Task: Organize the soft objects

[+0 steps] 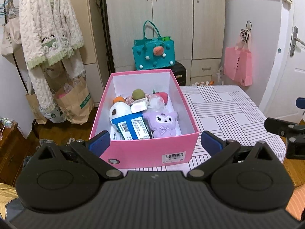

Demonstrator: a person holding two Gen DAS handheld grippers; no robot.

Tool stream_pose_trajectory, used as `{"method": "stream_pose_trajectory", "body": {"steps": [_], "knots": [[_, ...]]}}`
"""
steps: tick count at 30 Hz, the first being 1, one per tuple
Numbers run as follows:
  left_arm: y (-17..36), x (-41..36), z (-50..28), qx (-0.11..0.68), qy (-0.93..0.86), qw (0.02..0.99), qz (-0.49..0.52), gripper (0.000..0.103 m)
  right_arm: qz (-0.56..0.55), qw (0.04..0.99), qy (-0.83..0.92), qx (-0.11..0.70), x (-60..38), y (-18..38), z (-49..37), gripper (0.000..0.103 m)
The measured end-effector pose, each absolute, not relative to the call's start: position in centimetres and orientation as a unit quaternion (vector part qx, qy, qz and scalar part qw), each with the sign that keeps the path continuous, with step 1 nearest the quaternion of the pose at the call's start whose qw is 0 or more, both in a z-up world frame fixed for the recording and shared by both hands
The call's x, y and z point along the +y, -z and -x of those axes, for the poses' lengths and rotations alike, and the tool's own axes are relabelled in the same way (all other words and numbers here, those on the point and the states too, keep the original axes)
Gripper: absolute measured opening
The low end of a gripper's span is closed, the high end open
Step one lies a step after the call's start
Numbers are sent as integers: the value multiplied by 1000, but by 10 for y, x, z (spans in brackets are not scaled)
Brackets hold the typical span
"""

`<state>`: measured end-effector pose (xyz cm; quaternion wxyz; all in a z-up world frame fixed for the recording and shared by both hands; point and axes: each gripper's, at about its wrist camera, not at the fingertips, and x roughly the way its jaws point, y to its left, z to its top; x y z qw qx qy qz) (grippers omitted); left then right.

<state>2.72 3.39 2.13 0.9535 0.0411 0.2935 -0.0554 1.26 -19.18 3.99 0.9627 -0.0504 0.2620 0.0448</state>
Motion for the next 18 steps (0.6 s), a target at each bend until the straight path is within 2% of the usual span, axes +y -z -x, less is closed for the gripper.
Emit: {"method": "stream_pose_trajectory", "body": {"steps": [18], "knots": [[-4, 32, -13, 241, 48, 969, -29, 103, 76, 973, -53, 212, -183, -21, -3, 101]]}}
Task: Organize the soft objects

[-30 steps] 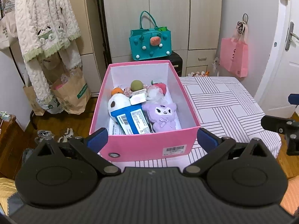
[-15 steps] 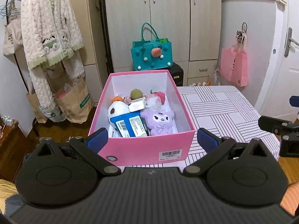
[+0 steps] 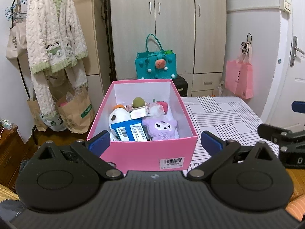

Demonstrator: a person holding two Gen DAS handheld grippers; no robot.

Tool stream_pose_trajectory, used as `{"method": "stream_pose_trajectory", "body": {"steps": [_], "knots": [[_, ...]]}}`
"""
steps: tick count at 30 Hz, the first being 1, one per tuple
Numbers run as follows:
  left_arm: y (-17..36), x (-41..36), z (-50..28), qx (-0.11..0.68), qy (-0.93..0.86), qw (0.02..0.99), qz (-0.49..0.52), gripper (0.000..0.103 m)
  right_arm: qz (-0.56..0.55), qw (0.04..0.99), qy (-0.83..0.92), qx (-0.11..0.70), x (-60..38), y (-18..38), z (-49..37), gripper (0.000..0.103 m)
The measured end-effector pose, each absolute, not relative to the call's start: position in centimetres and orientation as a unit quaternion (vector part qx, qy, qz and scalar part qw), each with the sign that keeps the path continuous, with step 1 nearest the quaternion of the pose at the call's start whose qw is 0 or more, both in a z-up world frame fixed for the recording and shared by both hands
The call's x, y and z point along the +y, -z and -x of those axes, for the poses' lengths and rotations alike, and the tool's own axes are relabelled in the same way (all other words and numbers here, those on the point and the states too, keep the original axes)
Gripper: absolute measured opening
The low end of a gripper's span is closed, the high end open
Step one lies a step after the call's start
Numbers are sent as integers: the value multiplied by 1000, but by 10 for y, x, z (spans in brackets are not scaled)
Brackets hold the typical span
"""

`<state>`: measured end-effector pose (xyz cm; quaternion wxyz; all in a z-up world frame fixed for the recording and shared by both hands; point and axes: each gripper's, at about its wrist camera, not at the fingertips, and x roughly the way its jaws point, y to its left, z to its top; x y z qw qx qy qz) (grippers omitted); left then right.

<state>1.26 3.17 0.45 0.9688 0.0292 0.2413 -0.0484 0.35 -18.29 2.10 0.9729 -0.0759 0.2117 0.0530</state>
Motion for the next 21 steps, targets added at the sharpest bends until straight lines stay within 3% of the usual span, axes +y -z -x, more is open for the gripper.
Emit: {"method": "stream_pose_trajectory", "body": {"steps": [21], "knots": [[-7, 25, -4, 228, 32, 972, -36, 103, -4, 970, -33, 240, -203, -22, 3, 101]]}}
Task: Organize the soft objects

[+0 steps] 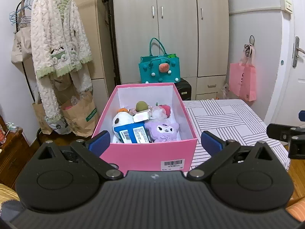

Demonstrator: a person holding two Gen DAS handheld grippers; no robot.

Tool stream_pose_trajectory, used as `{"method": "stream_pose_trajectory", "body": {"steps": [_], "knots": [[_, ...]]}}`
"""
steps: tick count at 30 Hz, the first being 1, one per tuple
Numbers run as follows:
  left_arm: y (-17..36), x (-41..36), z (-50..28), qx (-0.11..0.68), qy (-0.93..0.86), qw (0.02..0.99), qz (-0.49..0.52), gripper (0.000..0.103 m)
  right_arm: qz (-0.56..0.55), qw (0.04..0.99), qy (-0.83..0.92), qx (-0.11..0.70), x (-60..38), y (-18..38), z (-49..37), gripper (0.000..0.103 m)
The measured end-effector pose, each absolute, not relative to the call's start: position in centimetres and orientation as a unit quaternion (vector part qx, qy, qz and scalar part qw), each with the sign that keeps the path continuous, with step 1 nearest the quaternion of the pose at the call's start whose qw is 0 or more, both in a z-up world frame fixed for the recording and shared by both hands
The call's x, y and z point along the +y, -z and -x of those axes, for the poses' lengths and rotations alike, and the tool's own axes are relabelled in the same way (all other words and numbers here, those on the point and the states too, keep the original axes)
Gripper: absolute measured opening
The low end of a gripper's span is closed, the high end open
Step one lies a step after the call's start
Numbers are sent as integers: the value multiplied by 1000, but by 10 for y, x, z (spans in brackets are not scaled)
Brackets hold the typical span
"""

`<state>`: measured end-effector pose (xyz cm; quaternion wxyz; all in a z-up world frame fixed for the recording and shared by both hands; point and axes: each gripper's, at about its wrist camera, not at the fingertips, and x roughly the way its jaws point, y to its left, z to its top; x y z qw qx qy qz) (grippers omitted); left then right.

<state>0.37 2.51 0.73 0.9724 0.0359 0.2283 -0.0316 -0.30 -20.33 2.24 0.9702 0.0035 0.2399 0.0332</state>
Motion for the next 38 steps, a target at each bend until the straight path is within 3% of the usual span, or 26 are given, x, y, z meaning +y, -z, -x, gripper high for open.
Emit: {"method": "stream_pose_trajectory", "body": {"steps": [38], "knots": [[-7, 29, -9, 227, 5, 973, -28, 103, 12, 968, 2, 252, -206, -14, -3, 101]]}}
